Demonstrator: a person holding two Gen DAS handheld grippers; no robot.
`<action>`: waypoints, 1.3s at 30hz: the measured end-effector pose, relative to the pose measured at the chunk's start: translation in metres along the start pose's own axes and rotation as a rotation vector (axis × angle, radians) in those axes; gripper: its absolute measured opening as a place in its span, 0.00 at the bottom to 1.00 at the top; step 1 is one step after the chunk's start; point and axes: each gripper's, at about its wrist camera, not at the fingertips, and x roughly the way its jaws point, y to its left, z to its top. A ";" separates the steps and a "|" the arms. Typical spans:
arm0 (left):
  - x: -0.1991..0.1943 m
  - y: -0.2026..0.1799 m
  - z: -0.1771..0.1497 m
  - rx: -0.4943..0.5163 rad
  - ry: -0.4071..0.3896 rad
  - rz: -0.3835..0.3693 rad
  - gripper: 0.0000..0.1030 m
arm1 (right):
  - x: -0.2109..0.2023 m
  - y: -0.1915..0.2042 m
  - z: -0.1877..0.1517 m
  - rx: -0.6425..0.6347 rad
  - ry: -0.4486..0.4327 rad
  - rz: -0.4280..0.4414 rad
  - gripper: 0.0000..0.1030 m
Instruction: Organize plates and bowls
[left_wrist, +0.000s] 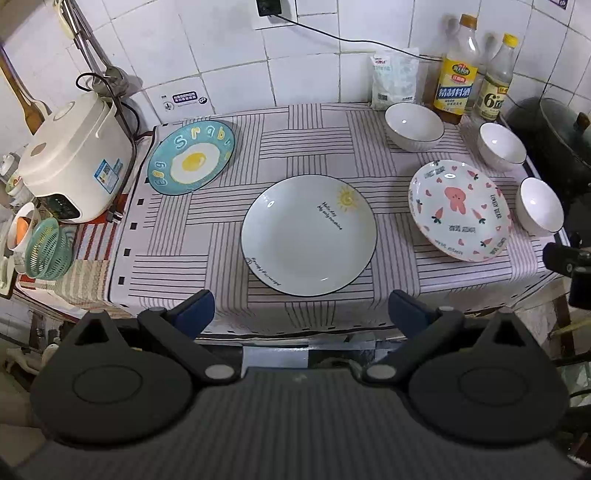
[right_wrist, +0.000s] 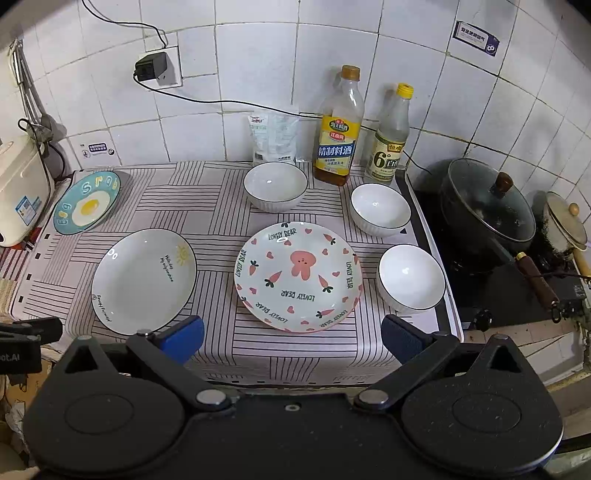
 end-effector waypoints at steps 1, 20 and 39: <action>0.000 0.000 0.000 -0.002 -0.002 -0.007 0.99 | 0.000 0.000 0.000 0.000 0.002 -0.001 1.00; 0.006 0.000 -0.007 -0.009 -0.014 -0.025 0.99 | 0.016 -0.017 -0.009 0.004 0.020 -0.029 1.00; 0.007 -0.001 -0.005 -0.002 -0.030 -0.049 0.99 | 0.005 -0.002 -0.014 -0.036 -0.056 -0.065 1.00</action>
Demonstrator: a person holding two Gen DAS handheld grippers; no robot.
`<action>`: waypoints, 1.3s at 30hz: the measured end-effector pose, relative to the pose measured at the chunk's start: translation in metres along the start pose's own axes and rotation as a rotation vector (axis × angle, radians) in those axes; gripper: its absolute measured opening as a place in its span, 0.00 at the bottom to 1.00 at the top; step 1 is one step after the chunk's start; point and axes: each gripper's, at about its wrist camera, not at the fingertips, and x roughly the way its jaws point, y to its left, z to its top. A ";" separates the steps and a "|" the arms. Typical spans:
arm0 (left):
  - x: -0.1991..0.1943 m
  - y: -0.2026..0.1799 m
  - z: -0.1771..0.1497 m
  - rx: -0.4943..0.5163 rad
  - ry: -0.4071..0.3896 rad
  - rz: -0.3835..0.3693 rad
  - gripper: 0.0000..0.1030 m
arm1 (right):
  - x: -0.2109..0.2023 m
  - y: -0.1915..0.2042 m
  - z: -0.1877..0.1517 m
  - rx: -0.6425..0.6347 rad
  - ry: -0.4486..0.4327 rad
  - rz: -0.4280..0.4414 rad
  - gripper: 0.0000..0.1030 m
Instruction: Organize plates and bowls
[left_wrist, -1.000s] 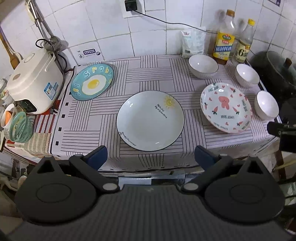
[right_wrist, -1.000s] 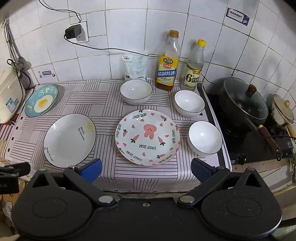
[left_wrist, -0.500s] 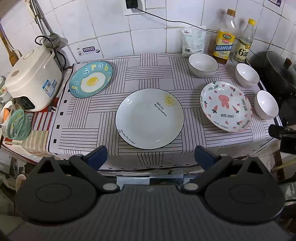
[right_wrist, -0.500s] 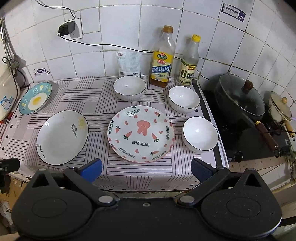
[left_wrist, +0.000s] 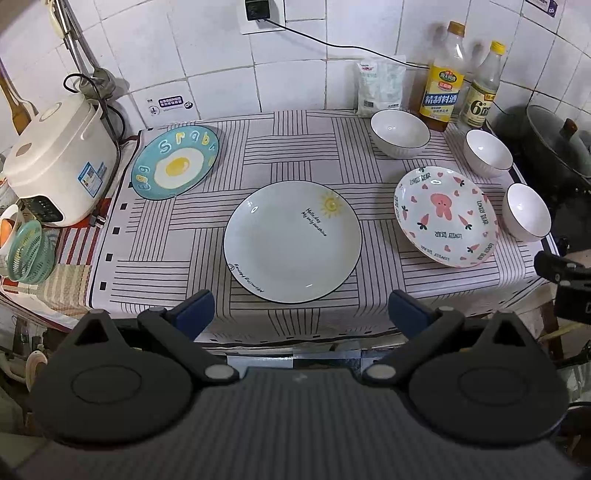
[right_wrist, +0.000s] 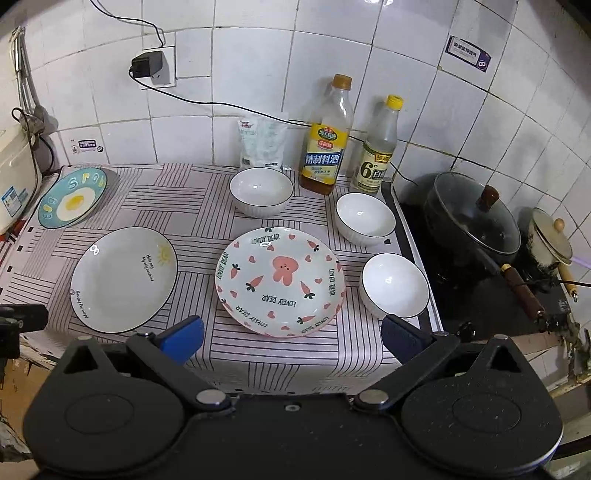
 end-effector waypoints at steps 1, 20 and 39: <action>0.000 -0.001 0.000 0.001 0.000 0.000 0.99 | 0.001 0.000 0.000 0.002 0.001 -0.002 1.00; 0.007 -0.002 0.009 0.002 0.011 -0.016 0.99 | 0.009 -0.005 0.004 0.022 0.000 0.001 1.00; 0.079 0.074 0.045 -0.048 0.011 0.011 0.99 | 0.084 0.005 0.035 -0.021 -0.271 0.475 0.98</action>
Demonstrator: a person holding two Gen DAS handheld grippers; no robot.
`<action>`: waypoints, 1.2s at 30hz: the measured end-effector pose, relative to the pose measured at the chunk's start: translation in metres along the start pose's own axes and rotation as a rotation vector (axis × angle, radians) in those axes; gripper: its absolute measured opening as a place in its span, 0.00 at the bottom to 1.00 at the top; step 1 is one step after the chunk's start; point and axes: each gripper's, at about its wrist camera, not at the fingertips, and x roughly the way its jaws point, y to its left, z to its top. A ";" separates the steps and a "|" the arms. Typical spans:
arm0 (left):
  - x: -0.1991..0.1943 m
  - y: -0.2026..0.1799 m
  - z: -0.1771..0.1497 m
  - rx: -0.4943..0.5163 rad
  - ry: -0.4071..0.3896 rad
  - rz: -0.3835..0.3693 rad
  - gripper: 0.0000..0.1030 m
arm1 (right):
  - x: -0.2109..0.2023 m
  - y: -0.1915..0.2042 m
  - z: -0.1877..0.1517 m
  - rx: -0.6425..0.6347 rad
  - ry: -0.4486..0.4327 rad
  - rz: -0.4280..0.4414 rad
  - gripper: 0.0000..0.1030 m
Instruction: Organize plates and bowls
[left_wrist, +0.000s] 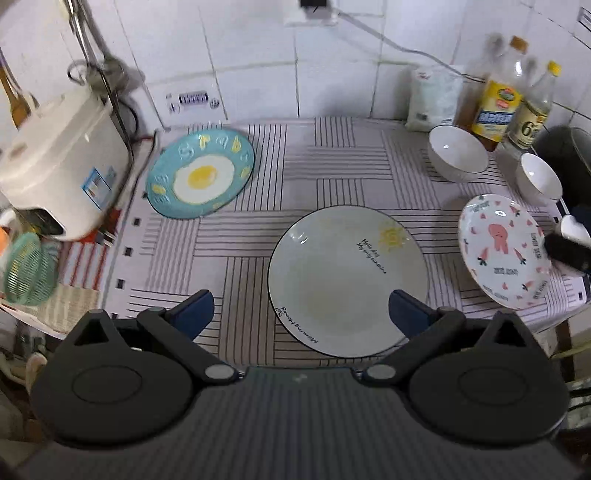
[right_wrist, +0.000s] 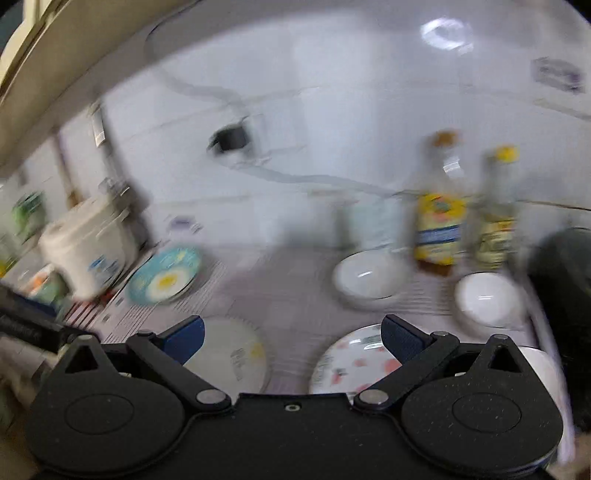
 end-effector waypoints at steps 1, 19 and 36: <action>0.008 0.005 -0.001 -0.001 0.002 0.001 0.98 | 0.008 0.000 -0.001 0.001 0.010 0.028 0.98; 0.153 0.064 -0.008 -0.123 0.101 -0.043 0.69 | 0.147 0.019 -0.077 0.183 0.248 0.080 0.84; 0.186 0.069 0.003 0.021 0.295 -0.235 0.37 | 0.157 0.011 -0.104 0.316 0.299 0.098 0.20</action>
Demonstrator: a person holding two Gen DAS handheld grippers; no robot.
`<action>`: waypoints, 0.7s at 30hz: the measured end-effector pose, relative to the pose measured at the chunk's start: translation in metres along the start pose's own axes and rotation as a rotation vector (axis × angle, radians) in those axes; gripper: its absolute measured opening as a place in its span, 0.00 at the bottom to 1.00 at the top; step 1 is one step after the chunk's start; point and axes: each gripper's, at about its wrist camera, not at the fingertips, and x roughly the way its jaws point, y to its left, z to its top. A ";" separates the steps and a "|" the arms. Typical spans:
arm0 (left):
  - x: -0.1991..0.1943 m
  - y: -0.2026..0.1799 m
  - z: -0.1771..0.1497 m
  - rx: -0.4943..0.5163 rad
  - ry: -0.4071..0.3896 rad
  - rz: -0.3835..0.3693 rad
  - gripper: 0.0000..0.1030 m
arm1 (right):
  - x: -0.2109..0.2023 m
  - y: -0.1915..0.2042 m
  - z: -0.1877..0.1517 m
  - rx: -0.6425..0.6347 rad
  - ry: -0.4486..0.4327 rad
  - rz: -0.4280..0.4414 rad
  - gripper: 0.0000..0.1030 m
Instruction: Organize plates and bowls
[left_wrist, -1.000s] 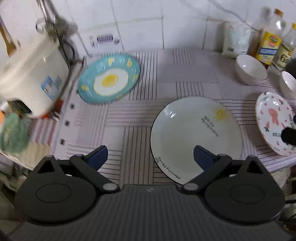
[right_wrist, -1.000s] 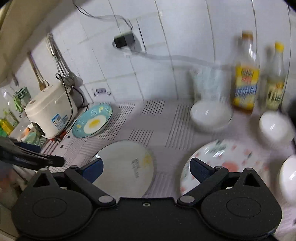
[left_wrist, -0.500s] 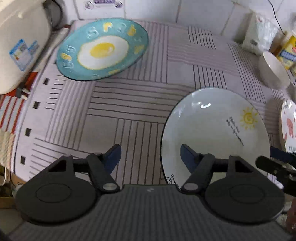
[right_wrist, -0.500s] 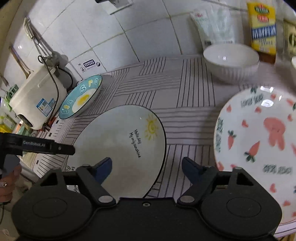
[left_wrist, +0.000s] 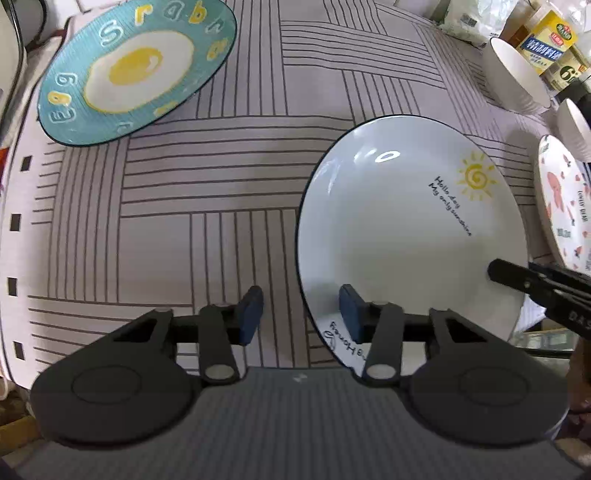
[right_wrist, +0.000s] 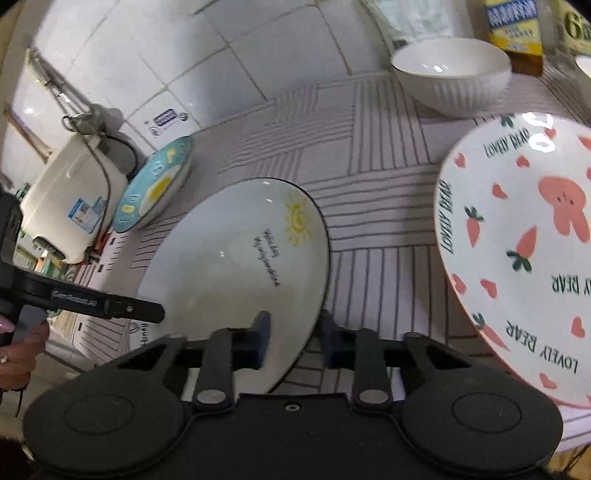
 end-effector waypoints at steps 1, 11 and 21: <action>0.001 0.000 0.001 -0.005 0.006 -0.017 0.36 | -0.001 -0.002 0.000 0.018 0.001 0.000 0.18; 0.000 -0.015 0.007 0.061 0.011 0.016 0.26 | 0.002 -0.007 0.008 0.062 0.036 0.029 0.16; -0.022 -0.030 0.042 0.161 -0.071 0.056 0.29 | -0.004 -0.004 0.042 -0.040 0.027 0.068 0.18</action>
